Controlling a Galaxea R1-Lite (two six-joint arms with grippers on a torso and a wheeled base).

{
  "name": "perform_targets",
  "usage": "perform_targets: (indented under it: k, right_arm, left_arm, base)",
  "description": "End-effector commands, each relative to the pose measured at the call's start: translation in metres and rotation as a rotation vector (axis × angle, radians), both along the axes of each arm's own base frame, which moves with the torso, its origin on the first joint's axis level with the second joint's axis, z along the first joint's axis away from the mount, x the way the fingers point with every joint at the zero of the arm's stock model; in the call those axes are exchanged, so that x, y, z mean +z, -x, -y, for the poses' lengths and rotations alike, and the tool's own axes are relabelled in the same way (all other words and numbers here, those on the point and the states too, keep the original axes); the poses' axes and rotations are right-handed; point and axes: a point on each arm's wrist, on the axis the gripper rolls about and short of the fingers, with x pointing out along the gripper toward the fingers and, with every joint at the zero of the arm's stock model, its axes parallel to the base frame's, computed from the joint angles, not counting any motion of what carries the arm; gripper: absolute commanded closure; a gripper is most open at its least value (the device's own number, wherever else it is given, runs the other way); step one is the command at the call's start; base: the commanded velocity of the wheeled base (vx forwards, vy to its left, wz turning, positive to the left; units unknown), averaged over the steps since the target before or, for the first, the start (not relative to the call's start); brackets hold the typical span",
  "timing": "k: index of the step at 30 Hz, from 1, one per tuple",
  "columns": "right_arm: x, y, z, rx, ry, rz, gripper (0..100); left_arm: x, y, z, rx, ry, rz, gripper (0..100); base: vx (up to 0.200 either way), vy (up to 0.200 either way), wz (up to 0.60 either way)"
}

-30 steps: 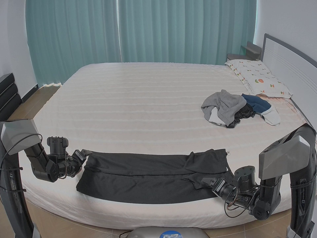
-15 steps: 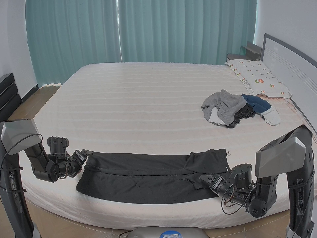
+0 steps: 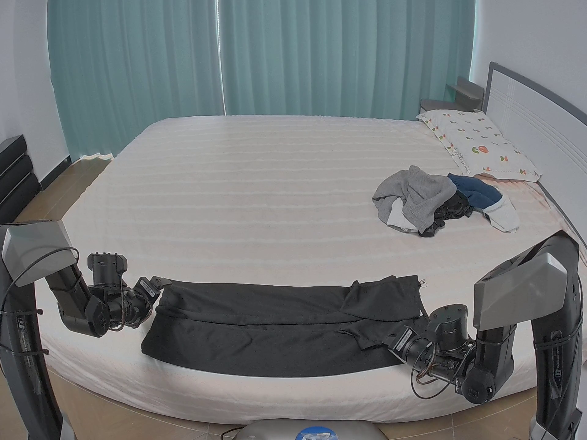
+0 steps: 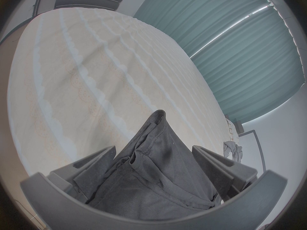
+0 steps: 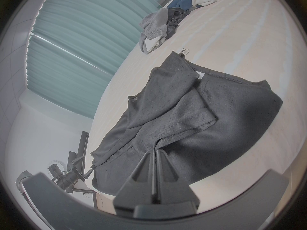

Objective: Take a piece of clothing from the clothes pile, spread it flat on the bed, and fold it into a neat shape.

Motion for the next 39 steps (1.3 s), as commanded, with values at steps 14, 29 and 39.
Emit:
perform_targets:
  k: [14,29,39]
  right_arm:
    - [0.005,0.025,0.008,0.029,0.031,-0.025,100]
    - [-0.005,0.031,0.009,0.063,0.088,-0.054,0]
    - [0.029,0.026,0.010,0.051,0.034,0.063,0]
  left_arm:
    - [-0.001,0.000,0.000,-0.001,0.001,-0.002,0]
    - [0.000,0.000,0.000,0.002,0.000,0.000,0]
    - [0.000,0.000,0.000,0.001,0.000,0.000,0]
  base:
    - [0.000,0.000,0.00]
    - [0.000,0.000,0.00]
    - [0.000,0.000,0.00]
